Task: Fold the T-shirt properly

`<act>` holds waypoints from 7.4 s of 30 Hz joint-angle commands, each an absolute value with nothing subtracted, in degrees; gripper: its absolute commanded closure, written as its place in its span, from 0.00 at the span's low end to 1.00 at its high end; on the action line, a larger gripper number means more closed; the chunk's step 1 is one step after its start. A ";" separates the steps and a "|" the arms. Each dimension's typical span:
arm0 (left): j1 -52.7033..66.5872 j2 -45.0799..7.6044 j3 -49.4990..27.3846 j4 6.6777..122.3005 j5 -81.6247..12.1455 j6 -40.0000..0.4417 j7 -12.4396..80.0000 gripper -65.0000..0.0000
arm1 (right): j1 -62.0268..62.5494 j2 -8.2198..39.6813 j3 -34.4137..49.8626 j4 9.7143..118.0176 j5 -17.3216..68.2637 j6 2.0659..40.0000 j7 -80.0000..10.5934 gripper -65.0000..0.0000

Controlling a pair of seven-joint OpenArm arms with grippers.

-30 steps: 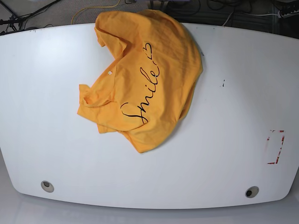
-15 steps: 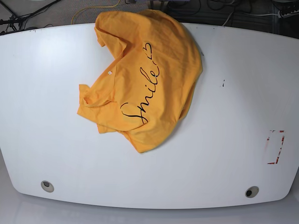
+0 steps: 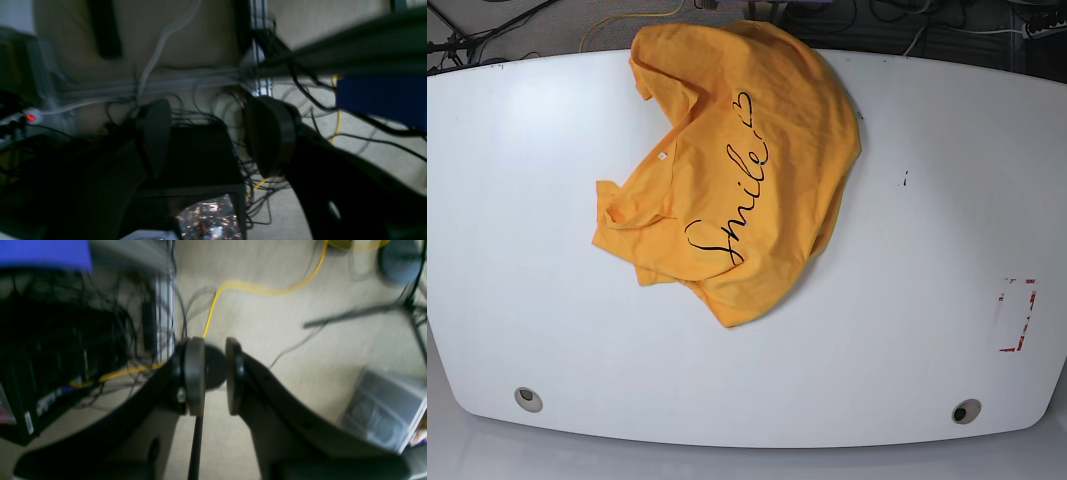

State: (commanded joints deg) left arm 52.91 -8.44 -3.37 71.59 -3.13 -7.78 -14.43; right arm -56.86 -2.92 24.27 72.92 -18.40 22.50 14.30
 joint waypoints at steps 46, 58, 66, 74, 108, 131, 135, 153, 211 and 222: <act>69.85 -12.12 -8.77 104.90 -12.51 -8.17 -11.89 0.45 | -74.17 -5.34 24.32 110.10 -16.45 22.60 9.82 0.83; 70.44 -11.63 -9.75 109.08 -15.11 -8.78 -10.89 0.45 | -72.71 -6.54 24.09 113.28 -16.30 22.77 6.92 0.83; 70.03 -11.47 -10.46 111.04 -13.53 -9.21 -11.73 0.46 | -71.29 -6.12 24.37 113.10 -16.23 22.85 7.63 0.83; 69.83 -11.53 -10.23 112.94 -13.63 -8.66 -12.04 0.45 | -68.92 -6.02 24.19 113.71 -16.04 22.94 7.38 0.83; 56.53 -14.05 -10.21 112.96 -14.42 -9.04 -8.93 0.44 | -58.77 -6.58 24.26 114.13 -16.07 22.92 4.98 0.83; 43.36 -16.09 0.46 109.94 -14.33 -9.13 -6.83 0.43 | -56.32 -6.61 24.14 114.84 -15.98 22.67 5.91 0.84; 40.43 -16.63 2.45 110.70 -14.73 -10.14 -5.50 0.43 | -55.71 -7.06 24.11 114.60 -16.38 22.76 5.88 0.85; 30.82 -16.46 2.44 109.22 -15.22 -11.63 -3.66 0.44 | -51.27 -7.45 22.89 114.86 -16.37 22.90 5.30 0.87; 17.89 -13.71 1.43 99.61 -14.44 -11.28 1.73 0.44 | -32.88 -8.43 20.22 117.56 -15.65 24.14 -4.04 0.26; 16.45 -13.32 1.72 98.39 -14.74 -11.10 2.72 0.44 | -23.70 -9.00 19.56 116.56 -15.06 27.65 -10.11 0.26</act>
State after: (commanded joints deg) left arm 16.45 -13.32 1.72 98.39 -14.74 -11.10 2.72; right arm -23.70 -9.00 19.56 116.56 -15.06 27.65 -10.11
